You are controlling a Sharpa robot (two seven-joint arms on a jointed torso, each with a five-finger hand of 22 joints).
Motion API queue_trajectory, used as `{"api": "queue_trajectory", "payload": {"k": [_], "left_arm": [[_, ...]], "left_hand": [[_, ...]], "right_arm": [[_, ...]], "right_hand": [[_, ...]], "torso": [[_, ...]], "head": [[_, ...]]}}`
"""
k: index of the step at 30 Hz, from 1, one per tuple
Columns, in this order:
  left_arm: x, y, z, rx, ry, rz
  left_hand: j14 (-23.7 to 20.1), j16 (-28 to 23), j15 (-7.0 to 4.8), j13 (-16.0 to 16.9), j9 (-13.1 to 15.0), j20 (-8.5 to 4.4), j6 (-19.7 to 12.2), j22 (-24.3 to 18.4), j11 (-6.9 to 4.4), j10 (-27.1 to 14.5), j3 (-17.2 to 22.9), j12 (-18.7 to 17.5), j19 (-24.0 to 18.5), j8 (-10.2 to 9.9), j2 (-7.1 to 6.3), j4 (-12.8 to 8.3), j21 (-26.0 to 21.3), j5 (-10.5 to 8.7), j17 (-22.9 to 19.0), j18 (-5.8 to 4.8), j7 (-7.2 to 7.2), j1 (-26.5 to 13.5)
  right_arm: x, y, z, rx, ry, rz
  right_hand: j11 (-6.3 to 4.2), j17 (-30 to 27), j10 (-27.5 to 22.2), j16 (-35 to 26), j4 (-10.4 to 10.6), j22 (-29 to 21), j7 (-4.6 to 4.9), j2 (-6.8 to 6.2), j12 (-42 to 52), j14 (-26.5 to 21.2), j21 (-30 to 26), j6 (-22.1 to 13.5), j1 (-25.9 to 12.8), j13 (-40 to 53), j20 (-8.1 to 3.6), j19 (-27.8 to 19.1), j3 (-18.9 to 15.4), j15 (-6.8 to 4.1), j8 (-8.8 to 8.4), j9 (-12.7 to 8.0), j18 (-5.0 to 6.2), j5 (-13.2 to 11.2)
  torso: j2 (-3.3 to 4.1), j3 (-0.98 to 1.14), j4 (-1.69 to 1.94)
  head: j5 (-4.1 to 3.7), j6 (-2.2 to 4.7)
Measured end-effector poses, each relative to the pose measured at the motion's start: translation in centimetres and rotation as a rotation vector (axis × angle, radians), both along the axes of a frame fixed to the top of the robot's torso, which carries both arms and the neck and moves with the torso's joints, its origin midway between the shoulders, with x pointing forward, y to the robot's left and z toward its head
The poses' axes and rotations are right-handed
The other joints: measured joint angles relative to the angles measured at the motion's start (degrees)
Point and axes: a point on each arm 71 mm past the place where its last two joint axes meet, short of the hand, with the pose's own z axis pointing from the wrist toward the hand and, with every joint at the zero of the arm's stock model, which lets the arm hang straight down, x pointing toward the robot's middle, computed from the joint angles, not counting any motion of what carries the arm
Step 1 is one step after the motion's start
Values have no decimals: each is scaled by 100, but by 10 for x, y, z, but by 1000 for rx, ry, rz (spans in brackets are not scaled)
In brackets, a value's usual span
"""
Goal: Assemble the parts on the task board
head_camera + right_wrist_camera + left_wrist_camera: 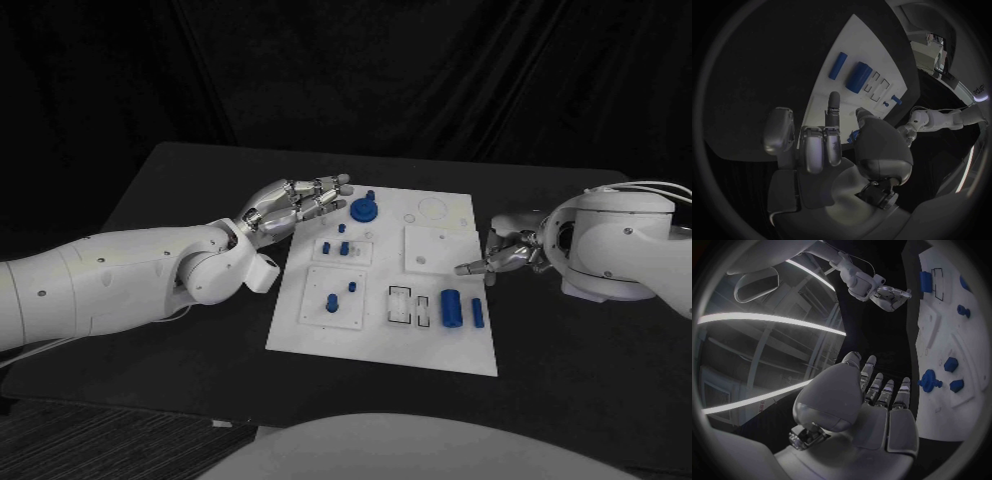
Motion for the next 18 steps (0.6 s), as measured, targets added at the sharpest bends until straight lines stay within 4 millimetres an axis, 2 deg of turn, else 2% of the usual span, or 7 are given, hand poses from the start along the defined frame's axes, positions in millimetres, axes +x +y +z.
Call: {"api": "queue_trajectory", "payload": {"k": [2, 3, 4, 8, 12, 14, 18], "left_arm": [[-1, -1, 0, -1, 0, -1], [-1, -1, 0, -2, 0, -2], [-1, -1, 0, -2, 0, -2], [-2, -2, 1, -3, -1, -2], [-2, 0, 1, 1, -3, 6], [-2, 0, 1, 2, -4, 10], [-1, 1, 1, 4, -6, 14]], "left_hand": [[-1, 0, 0, 0, 0, 0, -1, -1, 0, 0, 0, 0, -1, 0, 0, 0, 0, 0, 0, 0, 0, 0], [-1, 0, 0, 0, 0, 0, 0, -2, 0, 0, 0, 0, -1, 0, 0, 0, 0, 0, 0, 0, 0, 0], [-1, 0, 0, 0, 0, 0, 0, -2, 0, 0, 0, 0, -2, 0, 0, 0, 0, 0, 0, 0, 0, 0], [-100, -5, -97, 0, -2, -2, -478, -10, -57, -54, 0, -1, -4, -1, -4, 1, -1, 0, -1, 0, -145, -4], [-128, -5, -124, 0, -2, -3, -492, -47, -93, -90, 0, -1, -3, -2, -4, 1, -2, 0, -2, 0, -165, -4], [-185, -5, -182, -1, -2, -61, -545, -52, -93, -90, 0, -1, -64, -2, -5, 1, -2, 0, -2, 1, -216, -4], [-185, -5, -182, 0, -2, -62, -584, -70, -92, -91, 0, -1, -64, -2, -5, 1, -2, 0, -2, 1, -175, -4]], "right_arm": [[-1, 1, -3, 7, 16, -7], [-1, 2, -4, 10, 23, -10], [-2, 2, -6, 14, 30, -13], [-3, 3, -9, 30, 52, -27], [-4, 5, -11, 48, 66, -37], [-5, 6, -11, 55, 71, -40], [-5, 8, -14, 67, 82, -47]], "right_hand": [[0, 0, 0, 0, 0, 0, 2, 0, 0, 0, 0, -3, -1, 0, 0, 0, 0, 0, -51, 0, 0, -2], [1, 0, 0, 0, 0, 0, 66, 20, 0, 0, 1, -70, -22, 0, 0, 1, 0, 0, -101, -1, 0, -21], [3, 0, 1, 0, 0, 0, 70, 91, 0, 0, 1, -73, -94, 0, 0, 0, 0, 1, -116, -1, 0, -59], [11, 0, 9, 0, 0, 0, 71, 96, 0, 0, 44, -74, -98, 0, 0, 1, 0, 1, -146, -1, 0, -98], [11, 0, 9, 0, 0, 0, 103, 96, 0, 0, 44, -107, -98, 0, 1, 1, 0, 1, -160, -2, 0, -97], [12, 0, 9, 0, 0, 0, 117, 96, 0, 0, 44, -122, -98, 0, 2, 2, 0, 2, -162, -2, -1, -97], [37, 0, 33, 0, 0, 0, 148, 96, 0, 21, 111, -253, -98, 0, 21, 20, 0, 31, -279, -3, 0, -98]], "torso": [[3, -3, 3], [4, -4, 3], [5, -4, 3], [8, -4, 5], [8, -5, 7], [4, -7, 3], [-2, -9, -7]], "head": [[-3, 0], [-3, 0], [-3, 0], [3, 0], [-1, 0], [3, 0], [23, 0]]}}
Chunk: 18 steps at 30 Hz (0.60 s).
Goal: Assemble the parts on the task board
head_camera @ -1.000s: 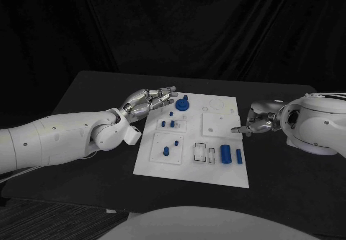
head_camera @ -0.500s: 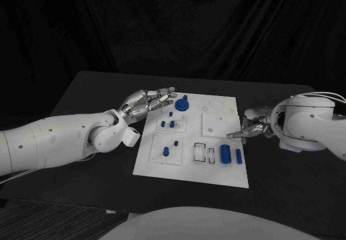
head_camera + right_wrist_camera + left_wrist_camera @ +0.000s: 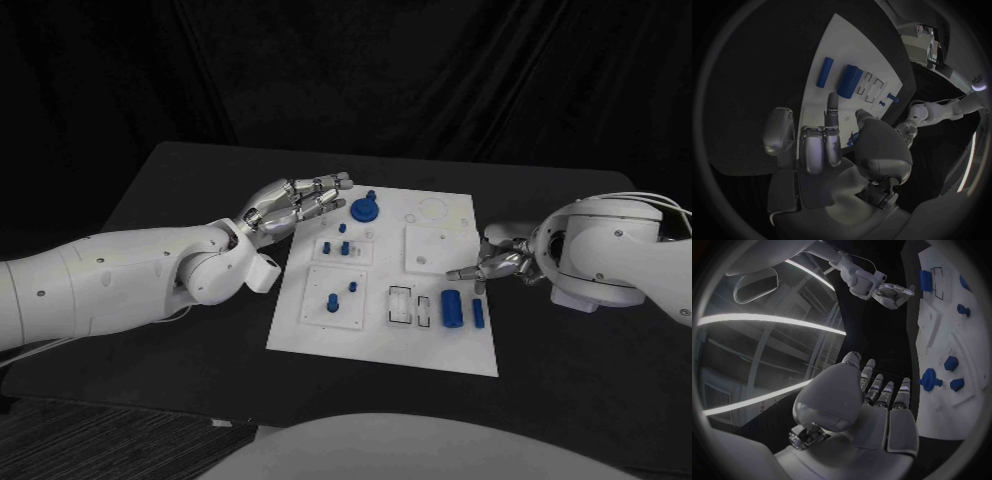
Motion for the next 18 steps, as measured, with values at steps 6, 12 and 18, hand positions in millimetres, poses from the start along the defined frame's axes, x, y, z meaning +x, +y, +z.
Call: {"api": "queue_trajectory", "payload": {"k": [6, 12, 18], "left_arm": [[0, -1, 0, 0, -1, 0], [1, -1, 0, 0, -1, 0], [1, -2, 0, 0, -2, -1]], "left_hand": [[0, 0, 0, 0, 0, 0, 53, -2, 0, 0, 0, 0, 0, 0, 0, 0, 0, 0, 0, 0, 52, 0], [1, 0, 1, 0, 1, 0, 77, -2, 1, 0, 0, 0, 0, 1, 0, 0, 0, 0, 0, 0, 72, 0], [3, 0, 3, 0, 1, 2, 138, -1, 38, 38, 0, 0, -1, 1, 0, 0, 0, 0, 0, 0, 91, 0]], "right_arm": [[-2, 5, -6, 18, 24, -5], [-1, 13, -9, 27, 39, -2], [-1, 15, -14, 24, 58, 2]], "right_hand": [[43, 0, 42, 0, 0, 0, 74, 0, 0, -36, 131, -140, 1, 0, 31, 32, 0, 37, -114, -1, 0, 0], [58, 0, 56, 0, 0, 0, 96, -1, 0, -35, 131, -221, 1, 0, 32, 33, 0, 38, -114, 2, 0, -89], [59, 0, 57, 0, 0, 0, 128, -98, 0, -3, 127, -397, 99, 0, 32, 31, 0, 85, -192, 68, 0, -178]], "torso": [[3, 4, -10], [7, 6, -16], [6, 5, -15]], "head": [[7, 0], [15, 0], [27, 0]]}}
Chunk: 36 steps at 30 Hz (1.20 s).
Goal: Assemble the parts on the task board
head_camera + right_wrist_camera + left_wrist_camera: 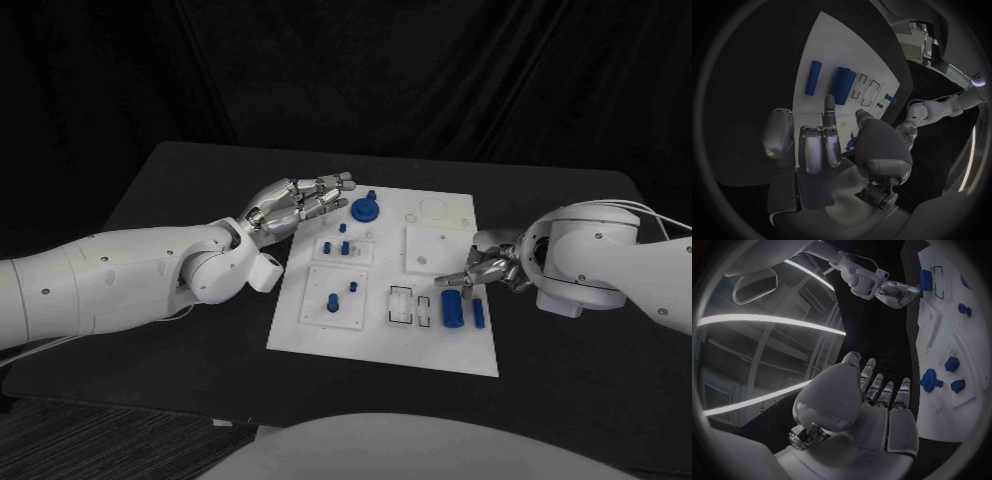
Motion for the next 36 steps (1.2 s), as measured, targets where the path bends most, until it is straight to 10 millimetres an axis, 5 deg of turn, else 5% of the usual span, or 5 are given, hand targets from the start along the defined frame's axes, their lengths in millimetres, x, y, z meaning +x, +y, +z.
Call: {"api": "queue_trajectory", "payload": {"k": [10, 21, 22, 29, 36], "left_arm": [[1, -1, 0, -1, 0, -3], [2, -2, -1, -5, 2, -12], [2, -3, -1, -5, 3, -13], [2, -2, -1, -7, 4, -17], [2, -3, -1, -8, 5, -21]], "left_hand": [[48, 0, 49, 0, 0, 3, 33, 1, 2, 1, 0, 0, -1, 0, 0, 0, 0, 0, 0, 0, 33, 0], [91, 1, 92, 0, 0, 51, 100, 2, 35, 33, 0, 1, 52, 1, 0, 0, 0, 0, 1, 0, 43, 0], [101, 1, 102, 0, 0, 51, 105, 2, 35, 34, 0, 1, 52, 1, 0, 0, 0, 0, 1, 0, 47, 0], [141, 49, 141, 1, 0, 51, 122, 4, 62, 62, 1, 67, 52, 1, 0, 0, 0, 0, 1, -1, 63, 0], [142, 80, 142, 1, 0, 51, 122, 5, 62, 62, 1, 68, 52, 1, 0, -1, 0, 0, 2, -1, 63, 0]], "right_arm": [[-4, 5, -10, -29, 44, 33], [-6, 13, -19, -60, 65, 69], [-6, 13, -19, -61, 66, 71], [-7, 16, -22, -63, 66, 76], [-7, 18, -23, -58, 62, 75]], "right_hand": [[120, 0, -21, 0, 0, 0, 91, -121, 0, -44, -185, -276, 125, 0, 61, -63, 0, 45, -40, 221, 1, 0], [120, 0, -20, 0, -2, 0, 56, -41, 0, -44, -256, -373, 202, 0, 100, -104, 0, 45, -35, 530, 1, 10], [120, 0, -21, 0, -6, 0, 40, 61, 0, -44, -258, -392, 307, 0, 100, -104, 1, 45, -6, 629, 1, 59], [120, 0, -21, 0, -429, 0, 68, 45, 0, -44, -586, -560, 832, 0, 81, -124, 30, 45, 170, 1048, 2, 1188], [121, 0, -21, 0, -713, 0, 72, 24, 0, -43, -665, -563, 931, 0, 80, -125, -109, 47, 248, 1280, 2, 1588]], "torso": [[-13, 2, 16], [-19, 4, 2], [-19, 5, 1], [-18, 8, 1], [-18, 8, 6]], "head": [[-10, 0], [8, 0], [12, 0], [21, 0], [40, 0]]}}
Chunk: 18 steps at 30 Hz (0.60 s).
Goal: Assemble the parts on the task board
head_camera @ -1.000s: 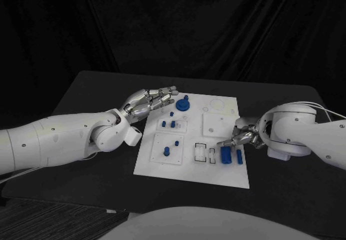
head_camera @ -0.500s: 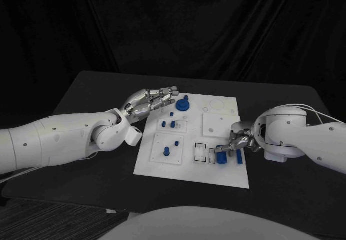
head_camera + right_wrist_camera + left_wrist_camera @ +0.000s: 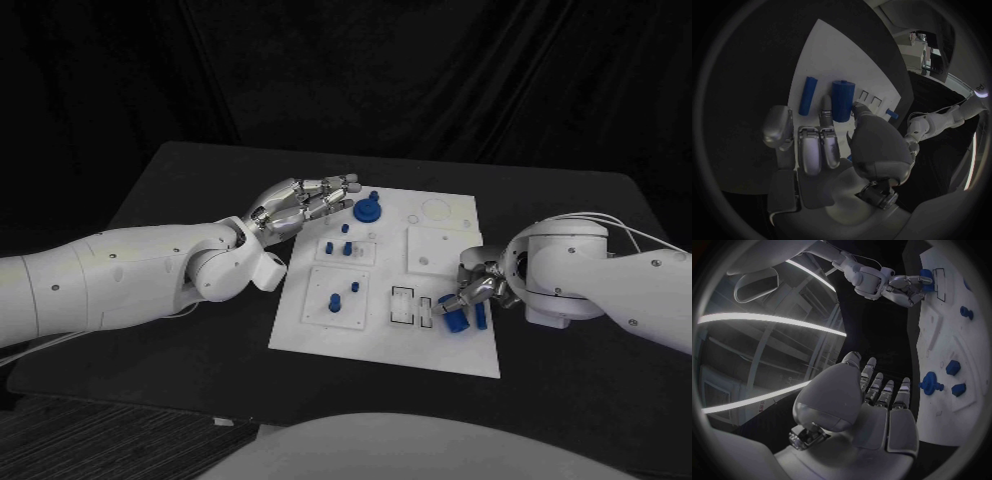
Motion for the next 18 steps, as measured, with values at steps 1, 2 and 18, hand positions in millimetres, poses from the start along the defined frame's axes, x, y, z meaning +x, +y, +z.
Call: {"api": "queue_trajectory", "payload": {"k": [1, 2, 18], "left_arm": [[0, 0, 0, 0, 0, 0], [0, 0, 0, 0, 0, -1], [0, 2, 0, 0, 3, -2]], "left_hand": [[0, 8, 0, 0, 0, 0, 0, 1, 0, 0, 49, 0, 0, 0, 0, -49, 0, 0, 0, 0, 0, 0], [0, 9, 0, 0, 0, 0, 0, 1, 0, 0, 231, 0, 0, 0, 0, -3, 0, 0, 0, 0, 0, 0], [29, 9, 28, 0, 0, 0, 41, 3, 1, 0, 292, 1, 0, 0, 0, -53, 0, 2, 2, 0, 0, 0]], "right_arm": [[0, 0, 0, 1, 0, 0], [0, 0, 0, 3, -1, -1], [-6, -15, 1, 152, 53, -168]], "right_hand": [[0, 0, 0, 0, -14, 0, 18, 1, 0, -1, -46, -18, 1, 0, 0, 0, 13, 0, 4, 28, 0, -1], [0, 0, 0, 0, -24, 0, 18, 14, 0, -35, -46, -18, 15, 0, 0, 0, 22, 34, 18, 66, 0, -1], [1, 0, -1, 0, -284, 0, -1, 15, 0, -39, -323, -101, 72, 0, -61, -60, 157, 38, 111, 132, 1, 476]], "torso": [[0, 0, 2], [0, 0, 2], [-2, -3, 3]], "head": [[1, 0], [2, 0], [73, 0]]}}
